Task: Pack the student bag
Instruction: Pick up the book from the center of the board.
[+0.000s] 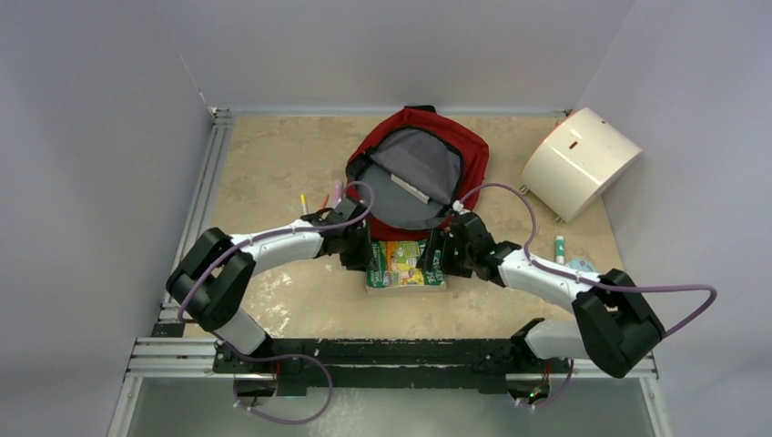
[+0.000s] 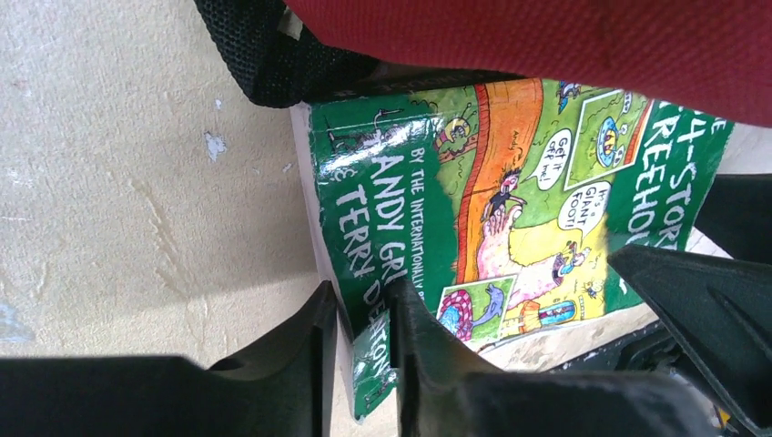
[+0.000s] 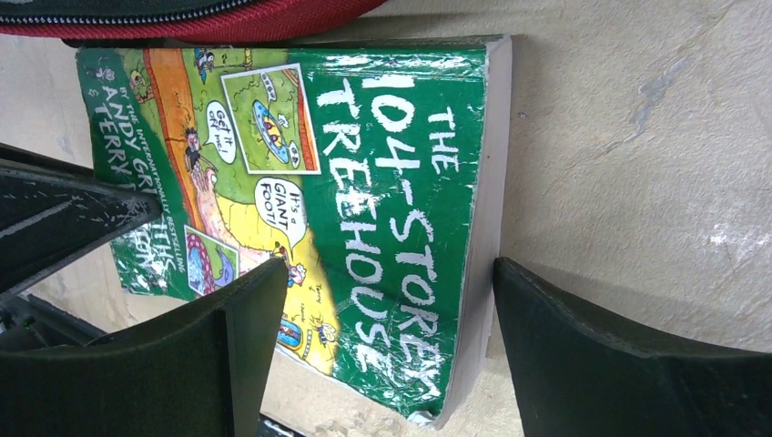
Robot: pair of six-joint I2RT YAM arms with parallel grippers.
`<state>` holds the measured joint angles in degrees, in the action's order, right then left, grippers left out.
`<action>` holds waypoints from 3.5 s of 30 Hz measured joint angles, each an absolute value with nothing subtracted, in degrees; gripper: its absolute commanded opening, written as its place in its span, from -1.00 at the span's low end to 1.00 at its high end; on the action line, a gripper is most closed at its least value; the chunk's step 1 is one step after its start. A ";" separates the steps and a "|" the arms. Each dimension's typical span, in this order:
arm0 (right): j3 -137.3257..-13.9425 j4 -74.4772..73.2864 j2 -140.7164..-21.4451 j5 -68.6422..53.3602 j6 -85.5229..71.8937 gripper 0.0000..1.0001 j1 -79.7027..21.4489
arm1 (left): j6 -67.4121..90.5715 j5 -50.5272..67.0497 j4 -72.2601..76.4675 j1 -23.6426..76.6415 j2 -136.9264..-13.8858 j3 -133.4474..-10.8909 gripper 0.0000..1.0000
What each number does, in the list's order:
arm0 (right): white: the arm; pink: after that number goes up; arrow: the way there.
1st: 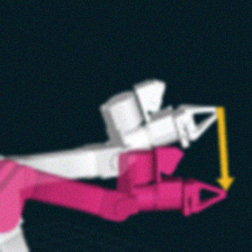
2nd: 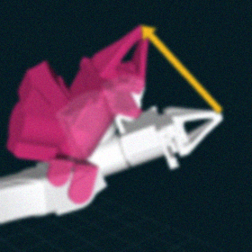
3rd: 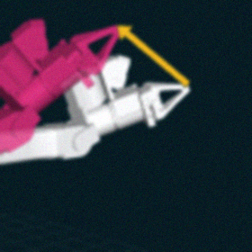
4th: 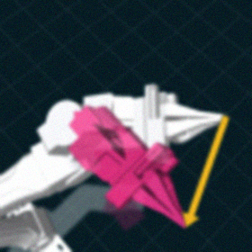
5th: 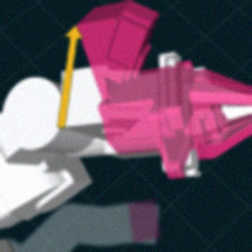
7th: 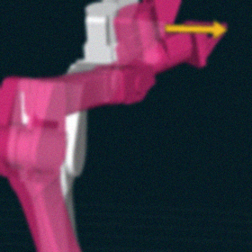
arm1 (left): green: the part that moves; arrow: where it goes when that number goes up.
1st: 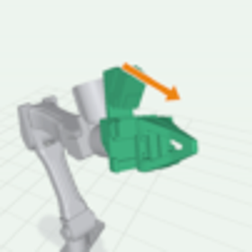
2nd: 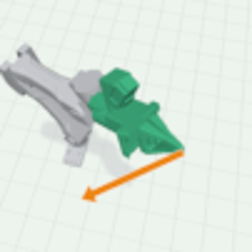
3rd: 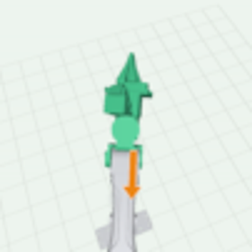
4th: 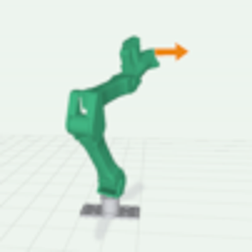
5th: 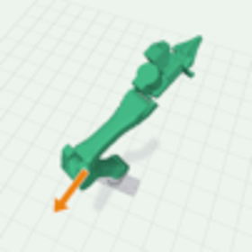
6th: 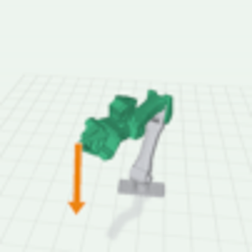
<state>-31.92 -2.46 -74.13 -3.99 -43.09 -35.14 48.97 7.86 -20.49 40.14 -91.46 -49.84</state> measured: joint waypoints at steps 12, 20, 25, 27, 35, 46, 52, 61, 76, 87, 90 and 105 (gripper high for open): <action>-29.34 -0.82 -71.68 -4.67 -44.66 0.73 -33.12 | 49.30 12.58 -16.34 37.23 -91.37 -47.57 -1.00; -26.83 2.52 -71.09 -7.68 -43.81 0.03 -31.29 | 48.80 13.91 -15.57 36.82 -91.96 -47.40 -1.00; -26.02 2.37 -69.73 -7.49 -42.44 -0.41 -30.79 | 48.53 14.81 -15.42 36.47 -92.25 -47.40 -0.78; -26.02 1.78 -68.34 -7.46 -41.78 -0.68 -30.74 | 48.42 14.96 -15.42 36.40 -92.23 -47.42 -0.54; -26.50 1.17 -62.00 -7.73 -39.62 -1.00 -31.20 | 46.59 9.65 -20.75 37.21 -89.73 -48.25 0.00; -32.47 -0.93 -55.75 -8.45 -31.07 -1.00 -32.38 | 31.46 0.56 -25.02 36.32 -73.80 -58.28 0.26; -32.77 0.27 -53.39 -8.29 -24.34 -1.00 -32.73 | 14.81 6.20 -14.90 36.05 -70.35 -57.45 0.35; -32.77 3.11 -50.96 -10.04 -16.14 -1.00 -32.73 | -4.99 23.33 -3.22 36.07 -68.86 -50.02 0.32; -32.75 4.67 -45.95 -15.49 -6.46 -1.00 -32.73 | -20.62 41.19 -9.02 35.03 -81.10 -59.09 0.08; -32.34 5.06 -45.45 -16.01 -3.42 -1.00 -32.80 | -22.63 49.63 -14.90 34.11 -84.31 -64.27 -0.98; -32.34 5.08 -44.91 -16.03 -2.74 -0.89 -32.80 | -22.74 51.33 -16.43 33.87 -84.64 -65.30 -1.00; -39.92 2.22 -41.10 -16.38 5.87 0.57 -33.06 | -30.33 55.42 -25.36 33.93 -82.08 -67.72 -1.00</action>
<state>-39.92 2.22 -41.10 -16.38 5.87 -33.06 -30.33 55.42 -25.36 33.93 -82.08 -67.72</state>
